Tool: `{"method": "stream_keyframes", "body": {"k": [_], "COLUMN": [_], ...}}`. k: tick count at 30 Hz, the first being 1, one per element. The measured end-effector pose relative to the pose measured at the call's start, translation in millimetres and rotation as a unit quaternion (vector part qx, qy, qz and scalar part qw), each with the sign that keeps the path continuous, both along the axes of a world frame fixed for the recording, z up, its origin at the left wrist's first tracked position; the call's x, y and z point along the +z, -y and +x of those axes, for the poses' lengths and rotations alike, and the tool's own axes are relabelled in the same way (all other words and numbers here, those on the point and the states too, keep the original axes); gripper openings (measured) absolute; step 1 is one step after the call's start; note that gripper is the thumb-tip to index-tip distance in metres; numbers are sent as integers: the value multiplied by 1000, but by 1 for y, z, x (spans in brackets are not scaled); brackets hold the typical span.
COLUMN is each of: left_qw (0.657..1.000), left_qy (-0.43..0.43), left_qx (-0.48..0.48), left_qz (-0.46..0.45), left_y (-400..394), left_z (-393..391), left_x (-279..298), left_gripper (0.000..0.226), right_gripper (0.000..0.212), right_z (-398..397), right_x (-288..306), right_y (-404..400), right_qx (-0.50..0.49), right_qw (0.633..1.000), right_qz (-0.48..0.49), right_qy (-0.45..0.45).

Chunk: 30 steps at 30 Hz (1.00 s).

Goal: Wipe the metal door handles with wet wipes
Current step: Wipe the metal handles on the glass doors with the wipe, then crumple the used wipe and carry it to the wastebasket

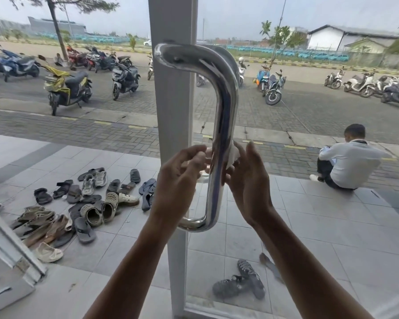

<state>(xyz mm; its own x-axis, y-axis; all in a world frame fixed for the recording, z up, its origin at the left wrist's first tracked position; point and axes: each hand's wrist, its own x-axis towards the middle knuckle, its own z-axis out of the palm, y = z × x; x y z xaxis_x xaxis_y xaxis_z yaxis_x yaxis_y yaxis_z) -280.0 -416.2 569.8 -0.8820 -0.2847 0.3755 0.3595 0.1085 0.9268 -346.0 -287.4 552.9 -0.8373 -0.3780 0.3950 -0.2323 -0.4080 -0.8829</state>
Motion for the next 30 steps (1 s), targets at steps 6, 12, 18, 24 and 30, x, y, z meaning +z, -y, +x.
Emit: {"method": "stream_keyframes", "body": {"k": [6, 12, 18, 24, 30], "left_qw": [992, 971, 947, 920, 874], "left_qy": [116, 210, 273, 325, 380], "left_qx": [-40, -76, -135, -199, -280], "left_qz": [-11, -81, -101, -92, -115], "left_y": [1, -17, -45, -83, -141], "left_z": [12, 21, 20, 8, -10], "left_x": [-35, -72, -99, -128, -155], "left_gripper": [21, 19, 24, 26, 22], "right_gripper": [50, 27, 14, 28, 22], "right_z": [-3, 4, 17, 40, 64], "right_x": [-49, -74, -96, -129, -163], "right_y": [-12, -21, -50, -94, -161], "right_qx": [-29, -106, -204, -249, -354], "right_qw": [989, 970, 955, 937, 884], "right_qz": [127, 217, 203, 183, 166], "right_qy": [67, 29, 66, 165, 256]}}
